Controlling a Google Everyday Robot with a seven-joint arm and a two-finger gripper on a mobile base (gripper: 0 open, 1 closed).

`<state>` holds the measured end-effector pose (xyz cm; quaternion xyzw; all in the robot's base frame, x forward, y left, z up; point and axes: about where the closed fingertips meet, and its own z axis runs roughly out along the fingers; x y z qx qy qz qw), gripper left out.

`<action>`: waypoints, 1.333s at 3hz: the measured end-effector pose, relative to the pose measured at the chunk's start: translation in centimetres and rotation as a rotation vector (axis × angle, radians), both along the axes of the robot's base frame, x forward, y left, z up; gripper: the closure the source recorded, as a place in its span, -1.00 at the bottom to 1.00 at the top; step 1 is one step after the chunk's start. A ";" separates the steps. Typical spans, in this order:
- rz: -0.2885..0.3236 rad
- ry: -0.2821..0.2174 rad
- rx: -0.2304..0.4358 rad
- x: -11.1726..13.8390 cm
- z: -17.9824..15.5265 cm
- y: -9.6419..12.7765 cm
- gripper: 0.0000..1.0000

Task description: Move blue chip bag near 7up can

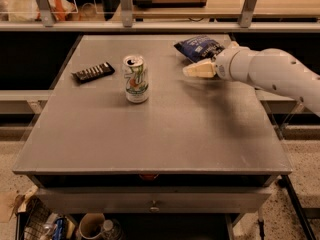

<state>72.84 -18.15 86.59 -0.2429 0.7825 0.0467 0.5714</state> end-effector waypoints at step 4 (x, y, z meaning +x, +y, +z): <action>-0.042 0.024 0.034 4.1 -1.5 -1.6 0.28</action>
Offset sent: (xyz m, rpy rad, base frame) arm 0.0461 -0.0113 -0.0171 0.0091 0.0401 -0.0311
